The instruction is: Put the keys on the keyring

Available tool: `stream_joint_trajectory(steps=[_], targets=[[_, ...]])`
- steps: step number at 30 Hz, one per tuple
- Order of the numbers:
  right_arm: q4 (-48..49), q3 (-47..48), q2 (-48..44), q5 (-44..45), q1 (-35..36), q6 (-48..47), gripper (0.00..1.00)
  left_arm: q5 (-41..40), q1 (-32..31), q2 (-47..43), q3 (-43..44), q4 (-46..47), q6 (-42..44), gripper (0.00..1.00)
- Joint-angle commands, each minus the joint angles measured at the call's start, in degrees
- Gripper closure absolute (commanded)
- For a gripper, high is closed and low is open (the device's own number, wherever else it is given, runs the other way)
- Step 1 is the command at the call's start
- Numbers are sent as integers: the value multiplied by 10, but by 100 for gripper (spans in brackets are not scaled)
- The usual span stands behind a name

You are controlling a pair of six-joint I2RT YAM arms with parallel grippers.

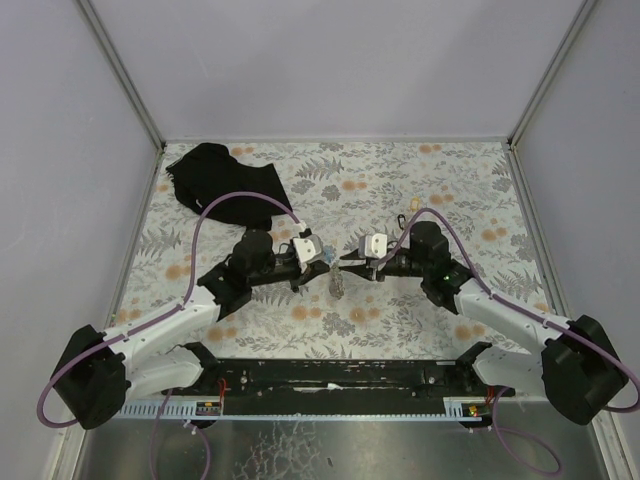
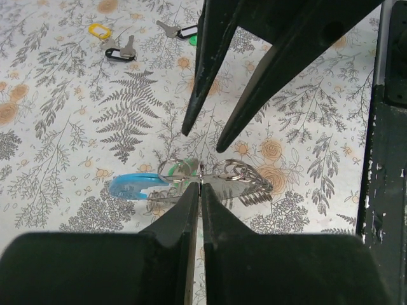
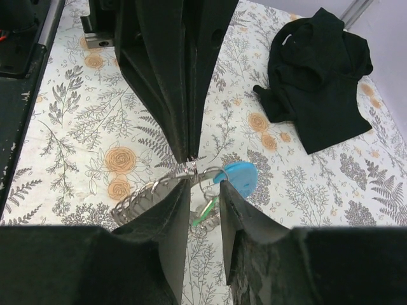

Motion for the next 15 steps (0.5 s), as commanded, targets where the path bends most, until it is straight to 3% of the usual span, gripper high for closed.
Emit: stream_joint_trajectory(steps=[1,15], targets=[[1,36,14,-12,1,-16,67,-3,-8,-4,27,-15,20,100],[-35,63,52,-34,19,-45,72,11,-15,1,35,-17,21,100]])
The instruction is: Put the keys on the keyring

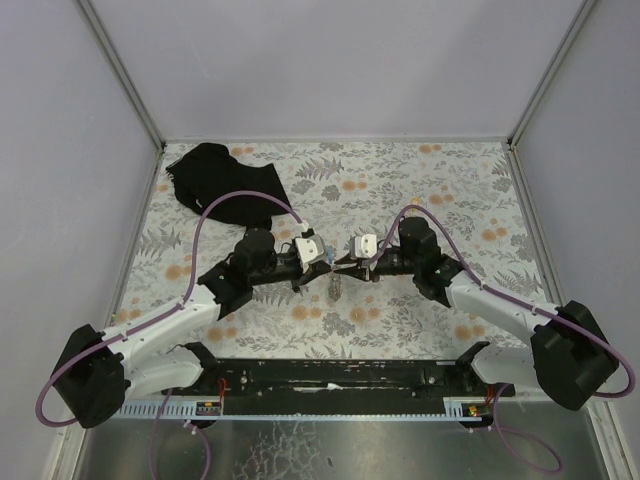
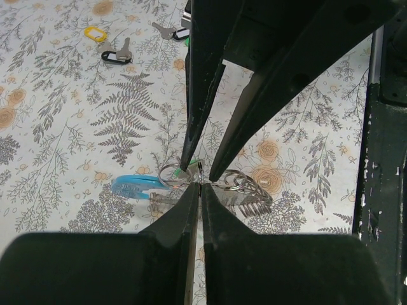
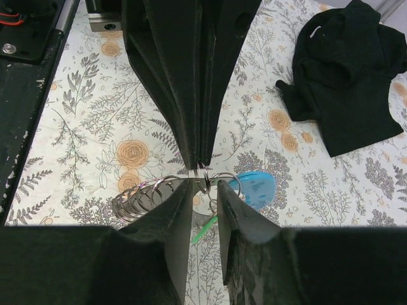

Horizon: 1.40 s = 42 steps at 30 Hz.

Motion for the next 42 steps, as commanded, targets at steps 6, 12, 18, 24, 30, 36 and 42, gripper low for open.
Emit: stream_joint_trajectory(steps=[6,12,18,24,30,36,42], targets=[[-5,33,0,-15,8,-14,83,13,-6,2,16,8,12,100],[5,29,-5,-14,8,1,99,7,-3,-17,-23,63,3,91],[47,13,-8,-21,8,35,100,41,26,-38,-85,159,-17,74],[62,6,-6,-26,8,46,100,67,42,-30,-109,218,-30,70],[64,6,-3,-28,8,48,100,88,50,-28,-124,268,-46,70],[72,4,-1,-31,8,53,100,99,54,-19,-125,276,-50,71],[73,3,-3,-34,8,54,100,100,54,-13,-120,269,-47,78]])
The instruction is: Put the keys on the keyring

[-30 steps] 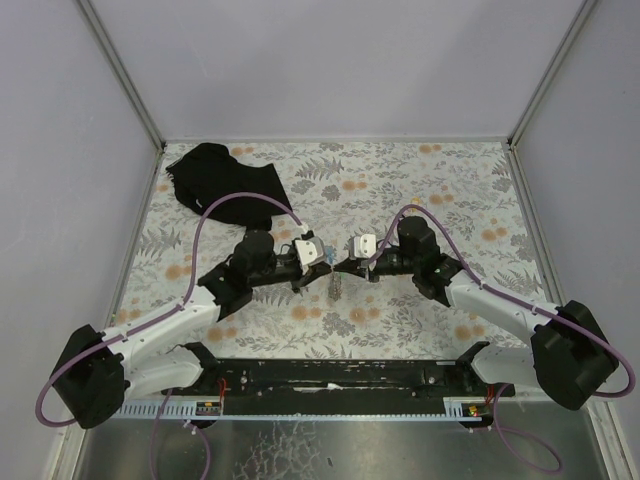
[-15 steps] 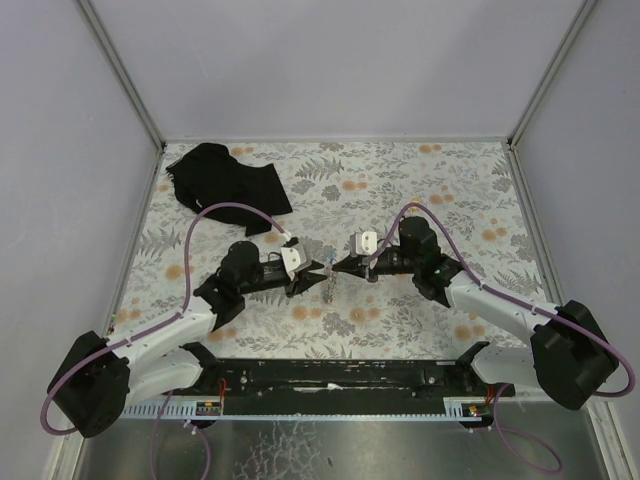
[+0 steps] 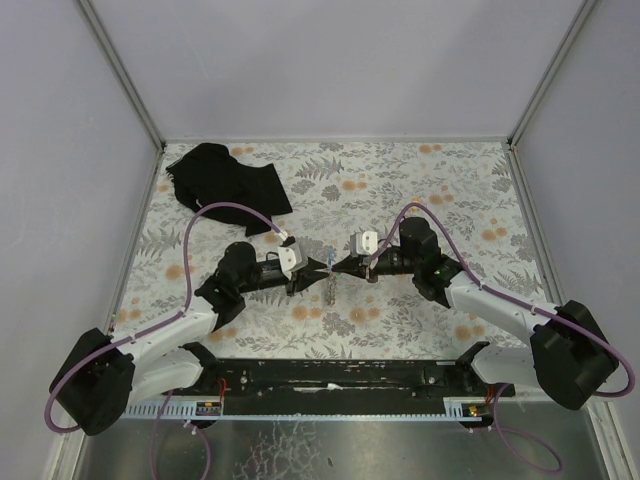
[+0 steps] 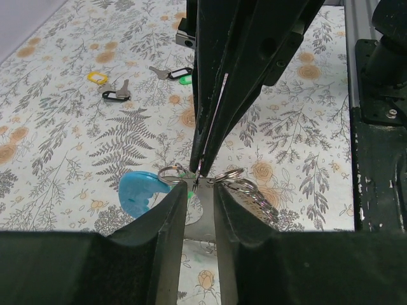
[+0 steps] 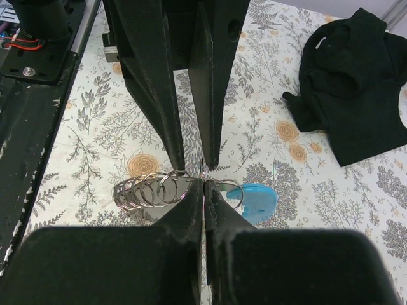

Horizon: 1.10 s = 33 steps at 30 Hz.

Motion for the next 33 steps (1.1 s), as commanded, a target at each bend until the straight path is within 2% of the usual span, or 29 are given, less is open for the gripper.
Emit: stream_joint_trajectory(steps=[1,10,22,29,33], targets=[[43,2,-5,-19,4,7,100,9,4,4,1,36,0,79],[43,-1,-8,-13,4,3,100,1,18,-16,-15,38,-2,76],[48,-1,-7,-15,4,9,100,26,18,7,-12,76,-27,75],[52,-3,-8,-16,4,13,100,24,18,18,-6,75,-30,85],[57,-4,-8,-18,4,16,100,20,18,21,-4,74,-30,85]])
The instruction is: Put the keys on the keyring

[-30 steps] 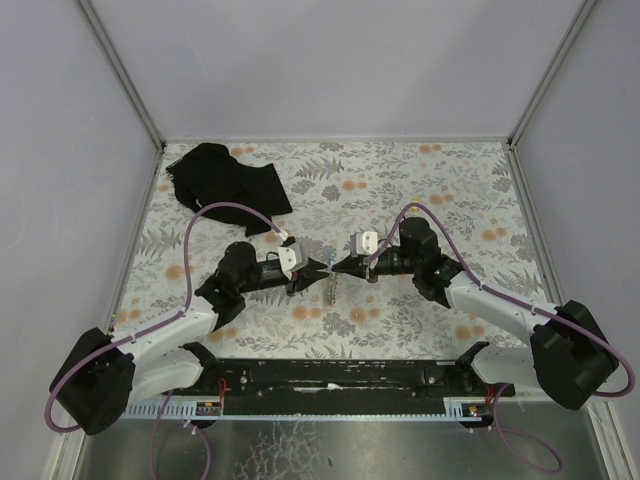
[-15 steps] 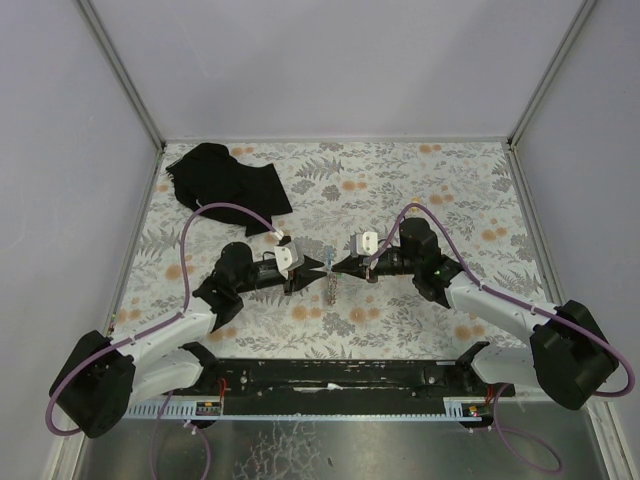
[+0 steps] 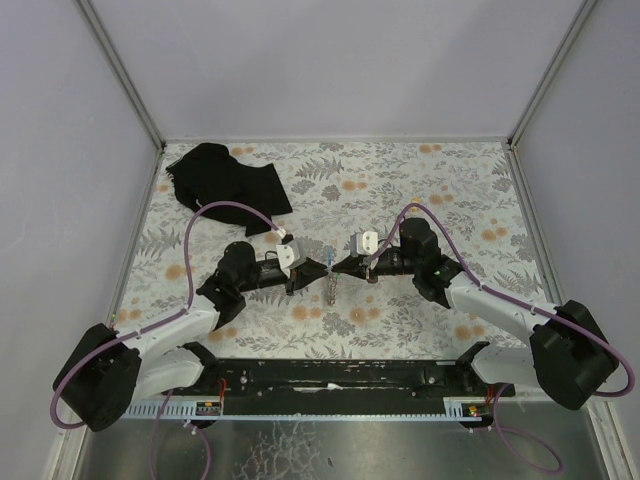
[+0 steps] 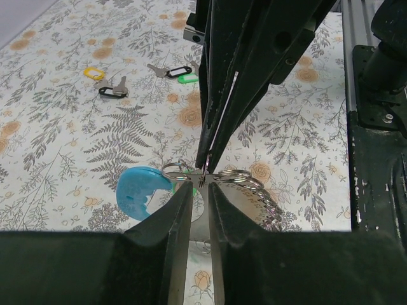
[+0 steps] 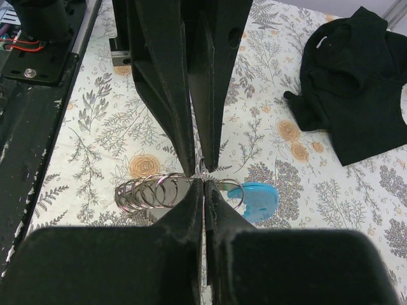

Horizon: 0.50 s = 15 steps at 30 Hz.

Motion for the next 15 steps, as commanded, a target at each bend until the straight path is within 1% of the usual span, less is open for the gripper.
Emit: stream_joint_trajectory(steps=[1,11,15], targets=[[50,2,-8,-19,4,10,100,5,3,3,5,39,-5,85],[52,1,-10,-21,4,14,100,12,3,13,5,64,-18,85],[52,1,-11,-22,4,14,100,14,3,17,7,65,-20,88]])
